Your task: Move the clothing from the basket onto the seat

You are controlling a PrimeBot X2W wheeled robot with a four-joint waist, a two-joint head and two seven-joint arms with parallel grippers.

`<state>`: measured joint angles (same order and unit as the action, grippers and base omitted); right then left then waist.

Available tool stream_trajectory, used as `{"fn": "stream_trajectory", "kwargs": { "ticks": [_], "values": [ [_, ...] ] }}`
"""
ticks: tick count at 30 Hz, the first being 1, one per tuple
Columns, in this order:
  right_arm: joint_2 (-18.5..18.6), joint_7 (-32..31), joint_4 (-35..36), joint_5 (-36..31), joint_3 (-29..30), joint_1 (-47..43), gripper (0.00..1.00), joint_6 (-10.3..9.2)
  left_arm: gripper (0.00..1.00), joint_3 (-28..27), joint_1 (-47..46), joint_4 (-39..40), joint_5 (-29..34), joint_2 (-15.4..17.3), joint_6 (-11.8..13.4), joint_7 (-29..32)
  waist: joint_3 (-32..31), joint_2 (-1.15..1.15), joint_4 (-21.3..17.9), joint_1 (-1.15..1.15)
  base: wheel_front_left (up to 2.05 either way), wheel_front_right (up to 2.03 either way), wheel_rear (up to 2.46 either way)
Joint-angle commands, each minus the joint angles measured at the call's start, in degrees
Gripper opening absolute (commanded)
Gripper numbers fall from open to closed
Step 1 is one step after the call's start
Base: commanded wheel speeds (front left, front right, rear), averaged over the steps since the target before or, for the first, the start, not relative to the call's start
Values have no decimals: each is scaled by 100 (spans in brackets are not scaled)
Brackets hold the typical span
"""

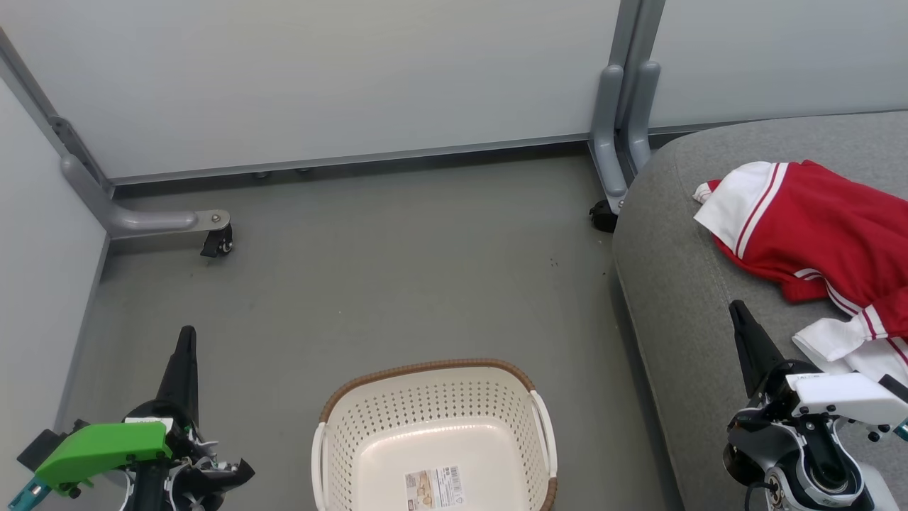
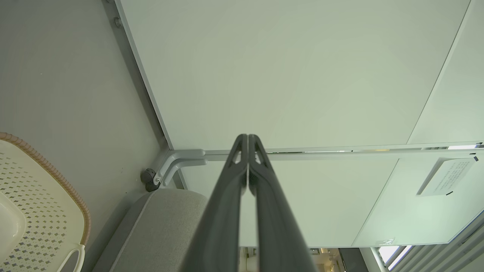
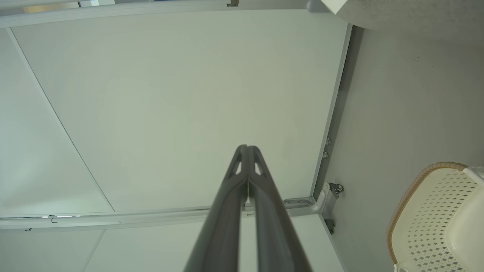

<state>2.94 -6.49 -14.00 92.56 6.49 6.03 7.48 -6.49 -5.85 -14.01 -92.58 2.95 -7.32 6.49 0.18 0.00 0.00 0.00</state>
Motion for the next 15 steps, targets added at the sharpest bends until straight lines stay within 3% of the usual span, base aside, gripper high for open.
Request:
{"fn": "stream_trajectory", "kwargs": {
  "ticks": [1,15],
  "values": [
    [4,-20,-14,-26,11,47,0,2,0,-15,-87,-11,31,0,-31,21,0,0,0,0,0,0,0],
    [3,-22,-15,-29,12,47,0,2,0,-16,-87,-11,33,0,-31,23,0,0,0,0,0,0,0]
  ]
}}
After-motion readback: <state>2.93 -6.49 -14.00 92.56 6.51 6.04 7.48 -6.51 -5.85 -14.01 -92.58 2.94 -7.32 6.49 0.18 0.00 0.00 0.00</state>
